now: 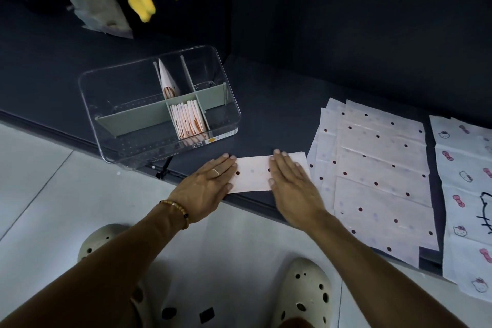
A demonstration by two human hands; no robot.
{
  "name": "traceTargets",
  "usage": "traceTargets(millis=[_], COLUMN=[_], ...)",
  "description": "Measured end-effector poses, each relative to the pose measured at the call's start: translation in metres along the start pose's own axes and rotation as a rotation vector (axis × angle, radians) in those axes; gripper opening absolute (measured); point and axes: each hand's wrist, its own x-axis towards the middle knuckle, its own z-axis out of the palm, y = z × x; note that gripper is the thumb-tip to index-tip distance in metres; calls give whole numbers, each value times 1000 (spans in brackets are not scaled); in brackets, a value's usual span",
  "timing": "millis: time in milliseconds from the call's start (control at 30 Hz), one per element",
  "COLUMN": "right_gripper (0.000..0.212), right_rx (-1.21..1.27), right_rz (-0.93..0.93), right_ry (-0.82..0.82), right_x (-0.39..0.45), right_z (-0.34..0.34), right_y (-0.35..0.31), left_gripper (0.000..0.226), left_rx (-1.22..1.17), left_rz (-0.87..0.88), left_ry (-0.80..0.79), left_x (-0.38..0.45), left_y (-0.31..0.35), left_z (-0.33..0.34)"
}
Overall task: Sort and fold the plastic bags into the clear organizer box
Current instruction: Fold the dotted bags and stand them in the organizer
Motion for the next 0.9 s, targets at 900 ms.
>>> traceTargets(millis=[900], right_gripper=[15], right_rx=[58], right_rz=[-182], right_ry=[173], right_x=[-15], right_z=[-24], right_y=[-31], left_gripper=[19], left_rx=[-14], left_rz=[-105], left_ry=[315], left_x=[-15], left_y=[57], left_z=[-11])
